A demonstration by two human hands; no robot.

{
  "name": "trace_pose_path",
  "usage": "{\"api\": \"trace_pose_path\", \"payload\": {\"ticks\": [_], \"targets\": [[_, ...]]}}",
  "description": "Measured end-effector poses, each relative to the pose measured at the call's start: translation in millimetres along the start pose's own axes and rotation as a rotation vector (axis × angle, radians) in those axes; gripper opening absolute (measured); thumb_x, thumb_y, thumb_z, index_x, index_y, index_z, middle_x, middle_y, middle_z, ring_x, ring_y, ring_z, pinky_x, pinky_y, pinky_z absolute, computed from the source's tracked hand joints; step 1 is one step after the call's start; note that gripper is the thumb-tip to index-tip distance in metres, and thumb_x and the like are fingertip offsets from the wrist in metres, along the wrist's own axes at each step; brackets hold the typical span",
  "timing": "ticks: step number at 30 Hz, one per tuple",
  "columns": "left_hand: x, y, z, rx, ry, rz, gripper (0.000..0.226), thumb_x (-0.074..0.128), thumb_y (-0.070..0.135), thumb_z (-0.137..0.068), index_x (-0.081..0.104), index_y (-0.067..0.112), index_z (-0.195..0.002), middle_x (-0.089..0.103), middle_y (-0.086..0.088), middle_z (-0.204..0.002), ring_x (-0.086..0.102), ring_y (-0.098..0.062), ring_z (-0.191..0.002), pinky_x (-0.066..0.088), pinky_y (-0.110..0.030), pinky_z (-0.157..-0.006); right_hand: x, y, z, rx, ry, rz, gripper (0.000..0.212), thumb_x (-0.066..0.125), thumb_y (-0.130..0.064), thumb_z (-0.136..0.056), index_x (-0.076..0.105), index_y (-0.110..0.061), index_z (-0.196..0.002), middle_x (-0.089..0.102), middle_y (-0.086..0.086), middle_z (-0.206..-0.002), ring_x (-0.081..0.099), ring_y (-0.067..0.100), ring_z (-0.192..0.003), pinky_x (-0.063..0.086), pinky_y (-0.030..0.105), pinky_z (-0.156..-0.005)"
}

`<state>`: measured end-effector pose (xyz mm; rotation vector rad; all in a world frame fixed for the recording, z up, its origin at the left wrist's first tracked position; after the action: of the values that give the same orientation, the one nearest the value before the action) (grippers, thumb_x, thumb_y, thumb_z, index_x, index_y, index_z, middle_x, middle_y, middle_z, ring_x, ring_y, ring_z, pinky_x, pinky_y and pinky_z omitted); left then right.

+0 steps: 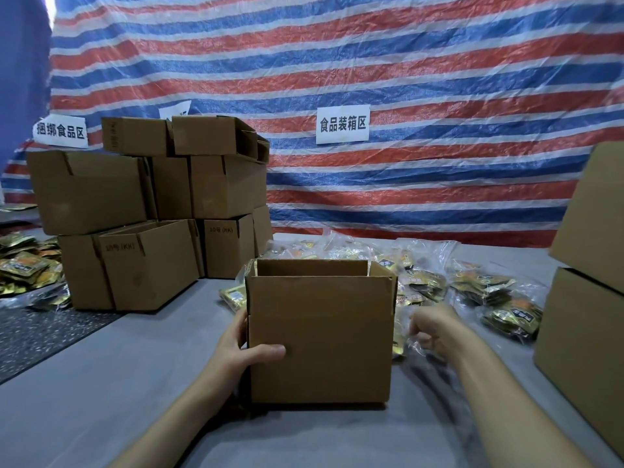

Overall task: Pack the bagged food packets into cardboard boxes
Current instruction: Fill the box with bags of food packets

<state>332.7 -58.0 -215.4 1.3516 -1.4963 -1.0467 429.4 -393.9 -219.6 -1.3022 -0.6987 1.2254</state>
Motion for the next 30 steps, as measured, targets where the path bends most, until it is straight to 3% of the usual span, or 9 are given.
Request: {"api": "trace_pose_path", "payload": {"ticks": [2,7,9,11,13,17,20,24,30], "targets": [[0.1,-0.1,0.1,-0.002,-0.002,0.002,0.092,0.091,0.032,-0.045,0.057,0.020,-0.130,0.075,-0.005,-0.115,0.074,-0.025,-0.102,0.061,-0.028,-0.072,-3.6,4.5,-4.2,0.013,0.028,-0.059,0.031,0.049,0.025,-0.072,0.057,0.007,-0.095,0.052,0.016,-0.076,0.042,0.020,-0.053,0.032,0.025,-0.051],[0.2,-1.1,-0.2,-0.002,0.000,-0.004,0.092,0.091,0.032,-0.046,0.057,0.019,-0.131,0.075,-0.005,-0.114,0.074,-0.025,-0.102,0.061,-0.027,-0.072,3.9,-1.7,4.8,0.078,-0.072,-0.319,0.033,0.063,0.018,-0.082,0.055,0.001,-0.109,0.049,0.019,-0.116,0.059,0.028,-0.074,0.053,0.031,-0.036],[0.2,-1.1,0.0,-0.003,-0.004,-0.007,0.093,0.091,0.033,-0.046,0.056,0.020,-0.132,0.075,-0.004,-0.115,0.074,-0.024,-0.103,0.061,-0.027,-0.073,16.2,-0.4,16.2,0.162,-0.190,-0.308,0.019,0.062,0.012,-0.088,0.052,-0.001,-0.097,0.058,0.024,-0.086,0.061,0.025,-0.054,0.052,0.030,-0.034],[0.3,-0.8,0.1,-0.003,-0.007,-0.010,0.094,0.091,0.035,-0.046,0.056,0.021,-0.132,0.075,-0.003,-0.116,0.073,-0.023,-0.104,0.061,-0.026,-0.073,28.4,4.9,25.7,0.212,-0.295,-0.247,0.020,0.061,0.007,-0.090,0.048,-0.006,-0.081,0.048,0.011,-0.051,0.043,0.014,-0.036,0.038,0.023,-0.033],[0.6,-0.3,0.1,0.002,-0.010,-0.018,0.093,0.090,0.035,-0.046,0.056,0.021,-0.132,0.075,-0.002,-0.115,0.073,-0.022,-0.103,0.061,-0.026,-0.073,33.8,8.9,26.6,0.205,-0.336,-0.180,0.027,0.064,0.002,-0.088,0.048,-0.012,-0.071,0.042,0.005,-0.053,0.038,0.015,-0.045,0.034,0.024,-0.047],[1.9,2.0,0.2,0.023,-0.018,-0.028,0.090,0.088,0.032,-0.047,0.057,0.019,-0.130,0.076,-0.002,-0.113,0.074,-0.021,-0.100,0.060,-0.025,-0.072,25.5,-4.3,30.1,0.168,-0.314,-0.177,0.020,0.060,0.002,-0.085,0.057,-0.009,-0.069,0.052,0.006,-0.052,0.056,0.023,-0.055,0.054,0.037,-0.059],[2.9,1.5,0.2,0.027,-0.028,-0.024,0.089,0.088,0.030,-0.048,0.057,0.018,-0.129,0.076,-0.003,-0.112,0.075,-0.021,-0.099,0.060,-0.025,-0.071,18.4,-33.2,33.0,0.055,-0.315,-0.259,0.016,0.053,0.009,-0.087,0.063,-0.002,-0.088,0.065,0.014,-0.070,0.068,0.030,-0.060,0.059,0.049,-0.056],[2.4,-0.7,-0.2,0.023,-0.028,-0.027,0.090,0.089,0.029,-0.048,0.056,0.015,-0.131,0.076,-0.006,-0.112,0.074,-0.024,-0.100,0.061,-0.026,-0.072,1.6,-59.2,37.5,-0.060,-0.249,-0.309,0.016,0.054,0.007,-0.091,0.063,-0.001,-0.102,0.065,0.021,-0.100,0.067,0.036,-0.083,0.057,0.051,-0.050],[2.9,-1.9,0.4,0.021,-0.024,-0.030,0.093,0.090,0.030,-0.049,0.055,0.019,-0.134,0.075,-0.006,-0.116,0.074,-0.025,-0.103,0.061,-0.029,-0.074,-16.6,-91.9,62.5,-0.184,-0.335,-0.500,0.015,0.047,-0.005,-0.101,0.060,0.000,-0.106,0.071,0.025,-0.103,0.075,0.031,-0.079,0.059,0.045,-0.064]]}}
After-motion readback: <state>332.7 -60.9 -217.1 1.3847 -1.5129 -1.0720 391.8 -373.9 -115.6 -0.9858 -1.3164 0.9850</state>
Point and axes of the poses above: each hand's wrist, its own z-axis away from the middle knuckle, its own x-axis out of the palm, y = z × x, the point moved 9 cm from there along -z, towards the middle knuckle
